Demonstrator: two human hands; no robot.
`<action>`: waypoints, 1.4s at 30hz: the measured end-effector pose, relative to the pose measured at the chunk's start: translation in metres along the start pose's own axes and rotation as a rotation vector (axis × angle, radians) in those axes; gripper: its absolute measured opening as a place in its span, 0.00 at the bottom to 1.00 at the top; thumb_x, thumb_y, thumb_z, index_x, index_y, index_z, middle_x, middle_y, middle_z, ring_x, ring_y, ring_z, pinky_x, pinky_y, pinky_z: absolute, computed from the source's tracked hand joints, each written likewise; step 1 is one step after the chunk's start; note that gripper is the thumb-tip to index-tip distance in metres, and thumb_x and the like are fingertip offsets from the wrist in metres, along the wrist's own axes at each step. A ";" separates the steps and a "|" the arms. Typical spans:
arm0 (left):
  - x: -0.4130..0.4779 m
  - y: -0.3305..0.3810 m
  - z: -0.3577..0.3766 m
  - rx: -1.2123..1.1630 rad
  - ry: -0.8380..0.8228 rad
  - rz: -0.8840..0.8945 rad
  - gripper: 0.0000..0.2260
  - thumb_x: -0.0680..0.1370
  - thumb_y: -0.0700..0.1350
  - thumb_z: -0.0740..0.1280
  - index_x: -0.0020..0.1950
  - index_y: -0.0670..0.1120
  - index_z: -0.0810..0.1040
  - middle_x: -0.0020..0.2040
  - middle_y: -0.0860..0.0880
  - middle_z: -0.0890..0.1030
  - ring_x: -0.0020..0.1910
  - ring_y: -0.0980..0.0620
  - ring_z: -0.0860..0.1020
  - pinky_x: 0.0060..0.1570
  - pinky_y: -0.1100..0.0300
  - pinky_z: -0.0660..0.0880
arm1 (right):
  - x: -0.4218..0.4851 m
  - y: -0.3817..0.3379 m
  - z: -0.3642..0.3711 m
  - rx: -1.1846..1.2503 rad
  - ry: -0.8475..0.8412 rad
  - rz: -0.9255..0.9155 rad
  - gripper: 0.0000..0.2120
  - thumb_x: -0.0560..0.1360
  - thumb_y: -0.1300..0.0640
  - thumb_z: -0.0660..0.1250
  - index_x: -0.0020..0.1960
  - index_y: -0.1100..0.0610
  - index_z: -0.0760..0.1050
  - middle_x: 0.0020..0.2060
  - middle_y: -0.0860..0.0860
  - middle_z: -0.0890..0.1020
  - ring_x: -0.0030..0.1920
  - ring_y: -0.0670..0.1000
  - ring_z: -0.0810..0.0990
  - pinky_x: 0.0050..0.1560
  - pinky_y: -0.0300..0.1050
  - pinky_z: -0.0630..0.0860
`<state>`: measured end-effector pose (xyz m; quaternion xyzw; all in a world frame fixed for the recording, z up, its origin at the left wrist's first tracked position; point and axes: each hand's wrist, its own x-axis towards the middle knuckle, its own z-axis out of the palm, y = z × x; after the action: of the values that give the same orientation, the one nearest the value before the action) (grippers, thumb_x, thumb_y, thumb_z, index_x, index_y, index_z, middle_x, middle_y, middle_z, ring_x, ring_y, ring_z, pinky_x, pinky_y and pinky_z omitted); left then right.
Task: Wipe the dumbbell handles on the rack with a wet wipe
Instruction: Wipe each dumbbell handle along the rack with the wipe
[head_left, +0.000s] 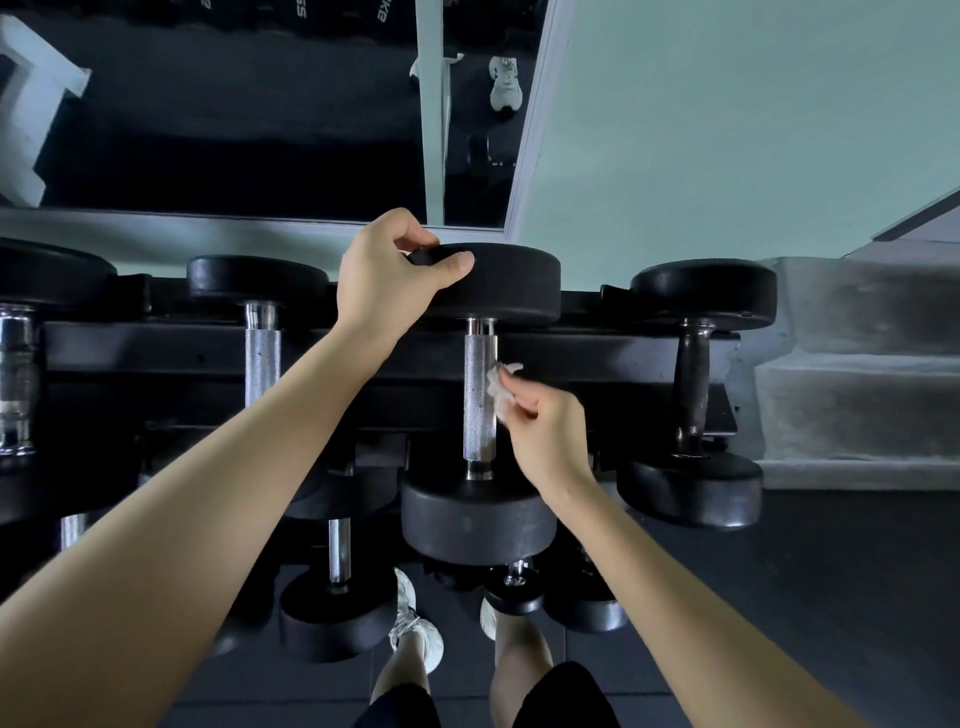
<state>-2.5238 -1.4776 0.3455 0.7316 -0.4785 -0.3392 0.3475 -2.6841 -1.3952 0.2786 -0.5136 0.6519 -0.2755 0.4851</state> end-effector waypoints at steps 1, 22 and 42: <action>0.000 0.000 0.000 0.000 0.000 0.001 0.14 0.69 0.52 0.75 0.46 0.47 0.76 0.43 0.55 0.78 0.46 0.53 0.76 0.47 0.56 0.75 | -0.005 0.003 0.000 -0.028 -0.001 -0.013 0.15 0.77 0.67 0.63 0.63 0.58 0.76 0.53 0.54 0.83 0.39 0.42 0.78 0.37 0.31 0.73; -0.024 -0.015 -0.007 -0.044 0.124 -0.002 0.08 0.71 0.50 0.73 0.49 0.51 0.80 0.42 0.58 0.78 0.42 0.61 0.76 0.44 0.64 0.73 | 0.000 -0.034 -0.025 -0.106 0.022 -0.089 0.07 0.70 0.58 0.73 0.44 0.46 0.79 0.38 0.44 0.83 0.42 0.43 0.82 0.50 0.46 0.80; -0.075 -0.074 0.046 -0.398 -0.097 -0.385 0.09 0.73 0.41 0.72 0.52 0.45 0.83 0.43 0.51 0.84 0.45 0.58 0.82 0.51 0.64 0.76 | 0.011 -0.002 0.014 -0.413 0.127 -0.447 0.05 0.72 0.62 0.69 0.43 0.64 0.82 0.34 0.55 0.78 0.34 0.52 0.77 0.36 0.36 0.69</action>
<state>-2.5509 -1.3934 0.2724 0.7093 -0.2706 -0.5209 0.3902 -2.6703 -1.4041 0.2715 -0.7137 0.5940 -0.2687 0.2562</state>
